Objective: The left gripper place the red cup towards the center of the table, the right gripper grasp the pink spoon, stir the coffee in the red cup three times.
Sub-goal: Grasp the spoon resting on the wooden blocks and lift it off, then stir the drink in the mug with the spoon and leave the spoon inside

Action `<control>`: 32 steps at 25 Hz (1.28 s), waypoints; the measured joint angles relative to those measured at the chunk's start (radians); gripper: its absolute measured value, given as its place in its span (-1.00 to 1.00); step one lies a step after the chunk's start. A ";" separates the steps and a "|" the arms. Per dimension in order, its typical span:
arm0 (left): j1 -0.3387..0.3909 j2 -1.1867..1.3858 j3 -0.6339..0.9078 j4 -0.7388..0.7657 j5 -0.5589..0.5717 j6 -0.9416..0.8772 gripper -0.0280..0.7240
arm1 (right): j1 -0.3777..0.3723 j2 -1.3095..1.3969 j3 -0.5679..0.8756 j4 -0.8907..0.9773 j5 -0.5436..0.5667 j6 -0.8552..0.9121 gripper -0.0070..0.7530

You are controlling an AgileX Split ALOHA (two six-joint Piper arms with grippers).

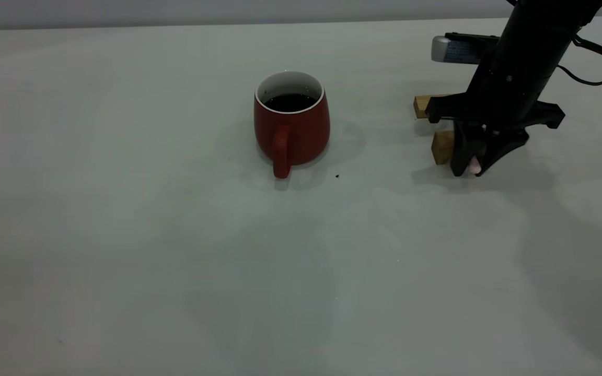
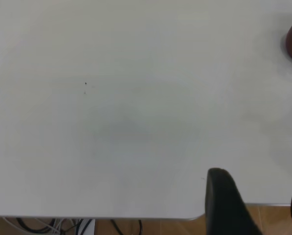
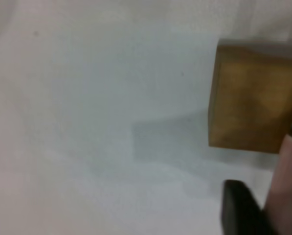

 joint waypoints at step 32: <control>0.000 0.000 0.000 0.000 0.000 0.000 0.16 | 0.092 -0.119 0.000 1.424 0.456 0.318 -0.64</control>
